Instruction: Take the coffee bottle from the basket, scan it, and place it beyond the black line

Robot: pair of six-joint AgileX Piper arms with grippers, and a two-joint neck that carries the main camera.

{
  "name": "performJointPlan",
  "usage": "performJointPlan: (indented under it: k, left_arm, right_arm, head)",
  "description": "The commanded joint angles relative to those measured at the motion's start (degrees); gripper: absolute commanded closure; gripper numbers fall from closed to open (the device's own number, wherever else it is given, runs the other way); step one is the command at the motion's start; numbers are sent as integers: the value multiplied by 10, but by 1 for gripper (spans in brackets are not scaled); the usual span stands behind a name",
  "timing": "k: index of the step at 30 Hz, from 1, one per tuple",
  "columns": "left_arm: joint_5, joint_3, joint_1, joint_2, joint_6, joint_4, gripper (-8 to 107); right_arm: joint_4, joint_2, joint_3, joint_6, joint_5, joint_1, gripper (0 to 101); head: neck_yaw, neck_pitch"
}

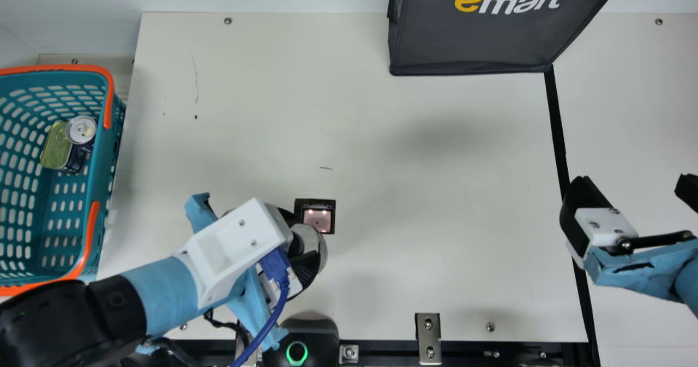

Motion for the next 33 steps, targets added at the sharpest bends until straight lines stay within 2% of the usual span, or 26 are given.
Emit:
performJointPlan:
  k: [1, 17, 33]
  left_arm:
    - [-1, 0, 3, 1, 11, -7, 89]
    - [-34, 12, 34, 31, 57, -36, 89]
    - [-74, -28, 73, 112, 119, -67, 89]
  right_arm:
    - [0, 0, 0, 0, 0, 0, 10]
    - [0, 0, 0, 0, 0, 0, 10]
    - [0, 0, 0, 0, 0, 0, 10]
  head:
    - [1, -15]
    - [1, -15]
    - [1, -15]
